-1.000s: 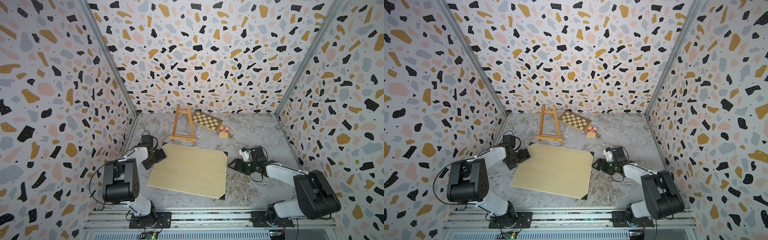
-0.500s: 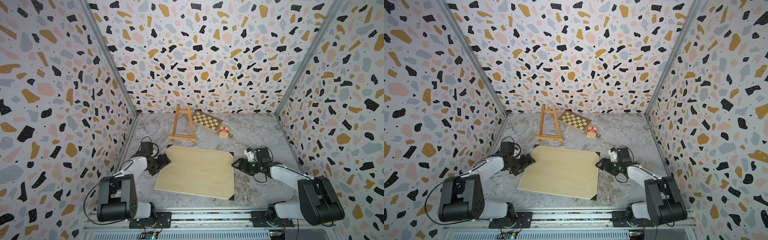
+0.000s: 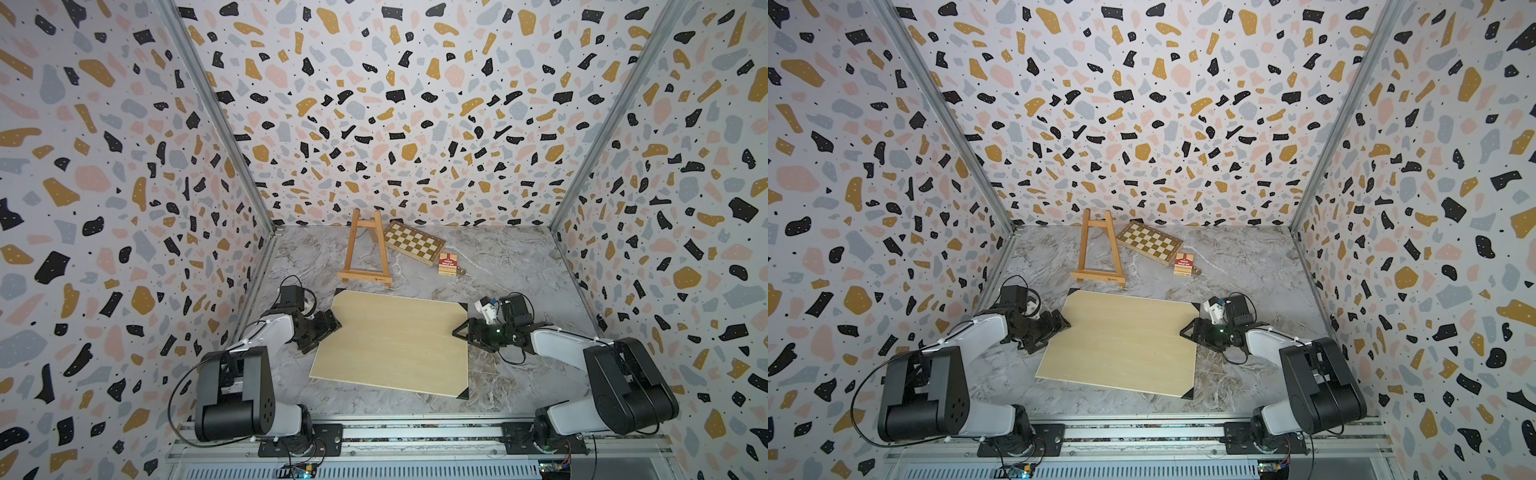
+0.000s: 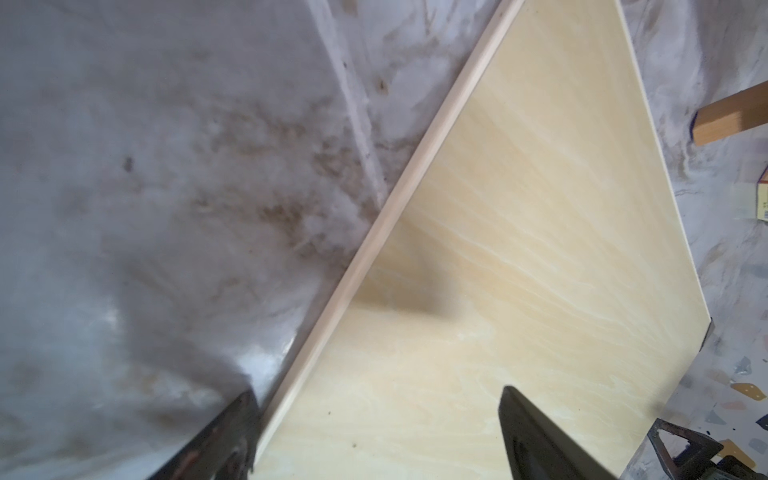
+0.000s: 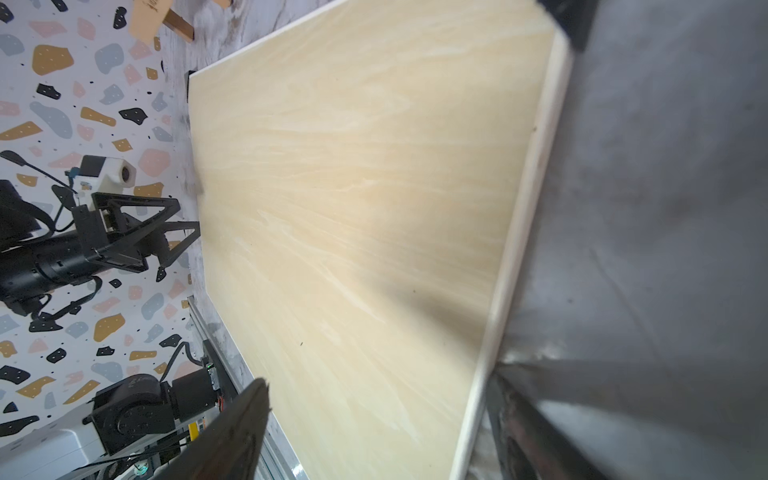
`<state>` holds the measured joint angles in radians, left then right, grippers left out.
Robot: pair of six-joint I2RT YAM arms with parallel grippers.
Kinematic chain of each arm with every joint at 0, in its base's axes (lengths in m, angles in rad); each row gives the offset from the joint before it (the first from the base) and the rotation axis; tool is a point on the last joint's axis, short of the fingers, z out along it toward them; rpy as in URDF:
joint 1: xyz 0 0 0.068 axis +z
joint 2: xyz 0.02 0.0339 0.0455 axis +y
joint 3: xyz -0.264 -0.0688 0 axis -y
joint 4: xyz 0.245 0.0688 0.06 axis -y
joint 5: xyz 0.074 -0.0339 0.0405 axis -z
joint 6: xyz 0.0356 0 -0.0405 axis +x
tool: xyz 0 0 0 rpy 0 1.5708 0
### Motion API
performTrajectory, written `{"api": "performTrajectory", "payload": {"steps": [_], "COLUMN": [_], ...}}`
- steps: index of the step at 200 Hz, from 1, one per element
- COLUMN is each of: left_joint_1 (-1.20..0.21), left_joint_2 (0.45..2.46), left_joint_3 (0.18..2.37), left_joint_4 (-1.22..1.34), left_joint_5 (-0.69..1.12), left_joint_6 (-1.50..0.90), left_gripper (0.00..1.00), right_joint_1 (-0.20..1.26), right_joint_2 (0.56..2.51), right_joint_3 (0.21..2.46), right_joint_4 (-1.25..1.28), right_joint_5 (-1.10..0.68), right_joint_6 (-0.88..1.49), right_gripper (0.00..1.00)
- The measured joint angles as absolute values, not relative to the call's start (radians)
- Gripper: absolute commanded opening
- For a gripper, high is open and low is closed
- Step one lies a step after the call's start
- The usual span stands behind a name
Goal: Assemble the easel
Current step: Pick up the drawing board from the center of the board.
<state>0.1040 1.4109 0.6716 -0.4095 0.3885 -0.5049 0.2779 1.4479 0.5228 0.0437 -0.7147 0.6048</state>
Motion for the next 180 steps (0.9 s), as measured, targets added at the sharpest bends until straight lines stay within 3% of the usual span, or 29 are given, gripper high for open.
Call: {"api": "performTrajectory", "payload": {"steps": [44,133,180], "left_joint_1": [0.111,0.107,0.094], "left_joint_2": [1.391,1.382,1.389], "left_joint_3": [0.634,0.606,0.597], "left_joint_4": [-0.345,-0.262,-0.255], "left_joint_5": [0.388,0.422,0.527], "left_joint_6": [-0.508,-0.516,-0.535], "left_gripper": [0.88,0.88,0.88], "right_joint_1": [0.270,0.268,0.257], "right_joint_2": [1.426,1.084,1.156], "right_joint_3": [0.486,0.353,0.432], "right_joint_4": [0.086,0.104,0.025], "right_joint_5": [-0.770,-0.976,-0.945], "right_joint_6": [0.617,0.813,0.717], "right_gripper": [0.84,0.89,0.88]}}
